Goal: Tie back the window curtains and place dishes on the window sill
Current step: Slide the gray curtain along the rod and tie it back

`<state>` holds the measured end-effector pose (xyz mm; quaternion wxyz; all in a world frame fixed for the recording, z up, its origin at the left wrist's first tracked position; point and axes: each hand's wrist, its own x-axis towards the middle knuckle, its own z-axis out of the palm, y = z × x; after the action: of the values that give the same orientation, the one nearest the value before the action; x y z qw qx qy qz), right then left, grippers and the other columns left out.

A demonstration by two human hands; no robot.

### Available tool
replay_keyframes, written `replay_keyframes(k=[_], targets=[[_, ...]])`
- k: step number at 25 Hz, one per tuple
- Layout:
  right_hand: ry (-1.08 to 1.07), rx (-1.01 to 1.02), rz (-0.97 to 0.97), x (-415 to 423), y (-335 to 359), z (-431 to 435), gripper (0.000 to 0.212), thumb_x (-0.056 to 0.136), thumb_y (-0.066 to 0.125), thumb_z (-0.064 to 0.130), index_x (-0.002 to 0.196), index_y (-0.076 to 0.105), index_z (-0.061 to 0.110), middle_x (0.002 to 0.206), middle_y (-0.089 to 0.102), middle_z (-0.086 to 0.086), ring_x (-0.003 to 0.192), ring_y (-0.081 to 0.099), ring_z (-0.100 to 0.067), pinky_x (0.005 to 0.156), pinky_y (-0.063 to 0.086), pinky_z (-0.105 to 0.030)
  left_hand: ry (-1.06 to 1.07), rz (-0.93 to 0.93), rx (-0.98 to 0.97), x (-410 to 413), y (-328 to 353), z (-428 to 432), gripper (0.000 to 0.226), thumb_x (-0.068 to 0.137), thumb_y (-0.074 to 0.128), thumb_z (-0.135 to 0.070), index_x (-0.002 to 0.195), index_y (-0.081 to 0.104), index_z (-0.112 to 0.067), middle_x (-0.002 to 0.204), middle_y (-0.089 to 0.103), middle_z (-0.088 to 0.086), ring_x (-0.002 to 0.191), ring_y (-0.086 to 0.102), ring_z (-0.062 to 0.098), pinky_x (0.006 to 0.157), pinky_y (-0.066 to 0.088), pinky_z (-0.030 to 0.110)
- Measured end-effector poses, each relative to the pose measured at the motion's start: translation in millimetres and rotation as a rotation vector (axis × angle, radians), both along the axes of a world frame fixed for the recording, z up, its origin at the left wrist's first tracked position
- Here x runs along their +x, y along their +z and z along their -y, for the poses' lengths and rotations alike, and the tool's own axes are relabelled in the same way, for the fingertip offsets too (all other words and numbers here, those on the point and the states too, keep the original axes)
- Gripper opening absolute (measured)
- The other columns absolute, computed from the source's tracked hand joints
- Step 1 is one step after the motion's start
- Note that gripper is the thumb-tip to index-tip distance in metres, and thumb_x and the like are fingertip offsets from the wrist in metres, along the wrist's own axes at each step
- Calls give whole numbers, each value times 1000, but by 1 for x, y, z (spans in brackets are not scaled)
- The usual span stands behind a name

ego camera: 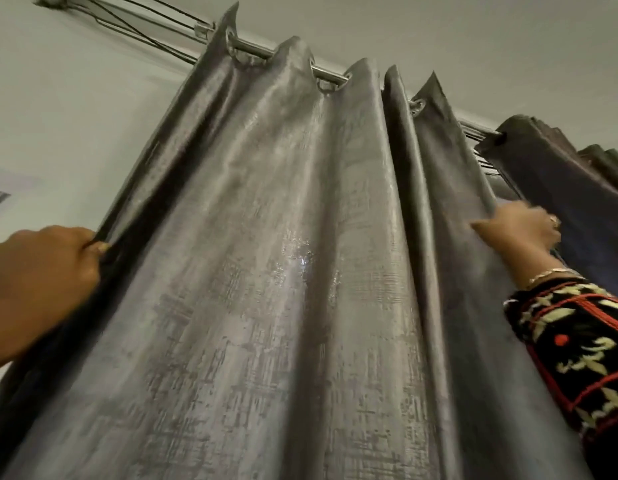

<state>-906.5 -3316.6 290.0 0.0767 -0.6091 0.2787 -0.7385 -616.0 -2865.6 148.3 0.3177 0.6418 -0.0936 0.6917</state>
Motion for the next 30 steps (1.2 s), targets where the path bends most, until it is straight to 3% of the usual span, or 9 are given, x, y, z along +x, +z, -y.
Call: replay_keyframes(k=[3, 6, 8, 12, 16, 21, 24, 27, 30], targets=[[217, -20, -130, -4, -4, 0, 48, 87, 59, 32, 115, 56, -8, 119, 56, -29, 109, 53, -43, 87, 43, -42, -59, -13, -49, -39, -4, 14, 39, 78, 29, -51, 59, 45, -21, 49, 49, 8, 49, 51, 33, 56, 51, 45], [169, -109, -95, 11, -7, -28, 44, 94, 47, 29, 111, 55, -10, 119, 54, -33, 110, 51, -45, 87, 42, -42, -35, 50, -60, -50, -10, 15, 36, 75, 28, -54, 60, 50, -30, 54, 54, 8, 54, 53, 33, 62, 52, 47], [156, -191, -107, 27, -6, -57, 38, 96, 43, 25, 112, 55, -8, 121, 53, -33, 112, 51, -45, 87, 42, -42, -40, 52, -70, -60, -14, 15, 37, 75, 28, -53, 60, 49, -26, 57, 56, 11, 56, 55, 34, 64, 52, 48], [273, -268, -101, 51, 8, -127, 39, 100, 27, 16, 125, 49, -4, 133, 46, -27, 121, 45, -40, 96, 37, -40, -59, 55, -6, -78, -16, 11, 28, 83, 44, -37, 61, 53, -22, 61, 60, 19, 60, 57, 38, 65, 51, 49], [308, -249, -48, 59, 22, -179, 41, 99, 24, 13, 131, 45, 0, 138, 43, -24, 126, 41, -37, 99, 34, -37, -10, 75, 45, -89, -15, -4, 21, 86, 55, -21, 70, 64, -10, 66, 63, 21, 66, 58, 40, 63, 47, 40], [207, -247, -54, 70, 26, -221, 40, 97, 26, 8, 129, 48, -2, 136, 47, -21, 124, 45, -36, 97, 37, -37, -36, 70, 134, -85, -16, -26, 26, 90, 48, -23, 83, 67, -6, 67, 62, 13, 63, 57, 33, 62, 46, 35], [191, -293, -77, 76, 28, -248, 40, 97, 28, 10, 130, 48, 1, 137, 46, -20, 124, 44, -36, 98, 37, -37, -70, 106, 122, -81, -18, -33, 25, 89, 50, -21, 71, 62, -8, 53, 49, 1, 51, 45, 21, 52, 31, 27], [154, -315, -105, 79, 25, -254, 38, 96, 30, 10, 128, 50, 1, 136, 47, -20, 124, 45, -36, 98, 37, -37, -107, 141, 108, -82, -20, -34, 33, 88, 52, -20, 56, 45, -20, 46, 39, -6, 45, 38, 14, 47, 22, 23], [57, -283, -149, 79, 16, -232, 37, 96, 31, 9, 125, 52, 0, 132, 50, -22, 121, 47, -38, 95, 39, -38, -152, 161, 113, -79, -24, -33, 30, 89, 51, -23, 61, 53, -14, 47, 43, -5, 46, 42, 13, 47, 25, 21]])
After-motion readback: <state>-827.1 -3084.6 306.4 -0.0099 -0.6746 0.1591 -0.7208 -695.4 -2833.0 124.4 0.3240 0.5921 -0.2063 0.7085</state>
